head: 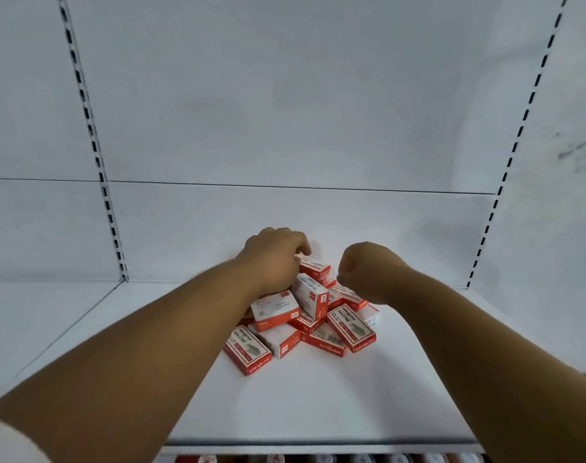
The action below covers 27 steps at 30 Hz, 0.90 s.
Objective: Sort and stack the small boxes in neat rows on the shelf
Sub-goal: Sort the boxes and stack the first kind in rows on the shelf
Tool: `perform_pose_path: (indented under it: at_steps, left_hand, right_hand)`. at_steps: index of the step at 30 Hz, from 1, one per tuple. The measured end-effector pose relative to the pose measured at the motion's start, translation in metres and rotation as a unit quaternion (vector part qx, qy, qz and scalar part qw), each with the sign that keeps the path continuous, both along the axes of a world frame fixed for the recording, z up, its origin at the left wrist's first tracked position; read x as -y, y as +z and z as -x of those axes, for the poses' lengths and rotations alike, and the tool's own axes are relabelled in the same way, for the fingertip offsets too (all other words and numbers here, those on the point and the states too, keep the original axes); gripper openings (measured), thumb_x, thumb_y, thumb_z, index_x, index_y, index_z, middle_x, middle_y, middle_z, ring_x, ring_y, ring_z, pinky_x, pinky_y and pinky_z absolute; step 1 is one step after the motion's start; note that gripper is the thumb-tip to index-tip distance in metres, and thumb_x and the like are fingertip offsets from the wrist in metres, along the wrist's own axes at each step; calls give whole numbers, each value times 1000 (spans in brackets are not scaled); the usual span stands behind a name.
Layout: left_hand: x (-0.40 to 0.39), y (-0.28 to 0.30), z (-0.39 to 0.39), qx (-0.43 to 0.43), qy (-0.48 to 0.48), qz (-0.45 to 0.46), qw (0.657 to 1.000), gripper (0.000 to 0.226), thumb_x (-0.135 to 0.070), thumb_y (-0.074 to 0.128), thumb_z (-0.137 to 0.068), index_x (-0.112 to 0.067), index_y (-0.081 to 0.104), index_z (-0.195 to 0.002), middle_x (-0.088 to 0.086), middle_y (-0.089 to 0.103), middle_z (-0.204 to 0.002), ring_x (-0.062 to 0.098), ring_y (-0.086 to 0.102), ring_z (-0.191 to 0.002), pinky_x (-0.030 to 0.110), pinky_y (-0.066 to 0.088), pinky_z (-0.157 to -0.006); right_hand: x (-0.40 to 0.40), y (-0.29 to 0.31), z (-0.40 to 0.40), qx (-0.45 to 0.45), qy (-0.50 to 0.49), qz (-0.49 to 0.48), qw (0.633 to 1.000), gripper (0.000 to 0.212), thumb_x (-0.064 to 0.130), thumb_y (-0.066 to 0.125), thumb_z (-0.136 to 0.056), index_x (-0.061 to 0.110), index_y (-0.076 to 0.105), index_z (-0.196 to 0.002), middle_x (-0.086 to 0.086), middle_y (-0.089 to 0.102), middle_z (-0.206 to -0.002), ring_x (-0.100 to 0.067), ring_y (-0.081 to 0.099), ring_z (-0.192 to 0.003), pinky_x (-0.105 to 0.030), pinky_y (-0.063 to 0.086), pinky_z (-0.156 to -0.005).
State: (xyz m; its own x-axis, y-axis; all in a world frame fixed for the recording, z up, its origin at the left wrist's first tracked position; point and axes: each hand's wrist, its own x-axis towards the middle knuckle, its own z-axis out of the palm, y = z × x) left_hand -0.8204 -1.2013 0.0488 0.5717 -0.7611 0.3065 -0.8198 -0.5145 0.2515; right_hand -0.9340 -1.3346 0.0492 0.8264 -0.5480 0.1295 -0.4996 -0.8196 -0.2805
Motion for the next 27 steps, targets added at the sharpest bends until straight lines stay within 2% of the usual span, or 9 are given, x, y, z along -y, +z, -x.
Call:
perform_pose_path:
  at_steps: [5,7,9,12,15,18,21,24,27]
  left_hand:
    - [16,9,-26,-73,-44,-106,991,59,-4,56,-90,-45,50,-132,-3,50,-142,22,55,-116,38,53,-90]
    - [19,13,-31,-62,-72,-144,985,57,-6,57,-90,-42,51,-133,-6,53,-139,18,56,-114,36,51,-92]
    - [20,14,-36,-37,-88,-156,983,48,-14,60,-91,-38,53,-132,-8,56,-133,17,55,-113,37,50,-95]
    - [21,15,-43,-11,-114,-157,981,36,-23,68,-86,-34,61,-120,-6,60,-123,15,59,-103,37,52,-92]
    - [20,19,-48,-10,-136,-105,985,35,-16,74,-80,-31,64,-110,-7,57,-112,12,59,-94,30,53,-83]
    - [16,22,-50,-17,-142,-14,990,44,-10,76,-78,-30,60,-114,-7,48,-112,12,56,-96,23,48,-77]
    - [8,24,-42,-40,-148,88,984,45,-12,77,-80,-29,60,-118,-5,54,-116,10,57,-98,18,46,-77]
    - [1,23,-29,-117,-143,190,964,42,-14,76,-84,-29,57,-118,-8,64,-121,5,60,-97,11,46,-70]
    - [1,25,-12,-224,-138,250,932,37,-13,74,-86,-30,57,-115,-11,65,-114,5,64,-92,10,47,-66]
  right_hand:
    - [0,-3,5,-120,-8,9,993,34,32,60,-93,15,63,-122,-2,65,-120,-19,61,-106,-31,52,-92]
    - [0,-5,5,-144,-16,6,989,34,30,59,-93,14,63,-123,-3,65,-121,-20,61,-108,-34,52,-94]
    - [1,-8,4,-127,-29,-3,991,38,28,62,-91,14,61,-126,-3,63,-123,-20,60,-108,-32,52,-92]
    - [1,-9,5,-52,-65,-34,996,48,26,70,-85,16,57,-130,-1,61,-125,-19,58,-106,-25,50,-82]
    - [2,-6,12,55,-94,-64,992,28,15,64,-86,17,67,-114,1,66,-109,-12,58,-82,-18,43,-57]
    - [1,-5,19,184,-98,-140,968,18,11,60,-89,19,69,-102,1,69,-93,-12,57,-67,-21,43,-51]
    - [-6,-2,23,309,-112,-252,910,13,8,60,-89,18,66,-95,-5,70,-90,-21,59,-66,-35,49,-57]
    - [-13,0,27,378,-134,-305,864,9,10,64,-88,16,66,-95,-7,73,-93,-32,69,-83,-50,57,-77]
    - [-16,4,37,456,-133,-376,795,17,3,63,-90,6,62,-106,-13,72,-101,-29,71,-84,-39,60,-74]
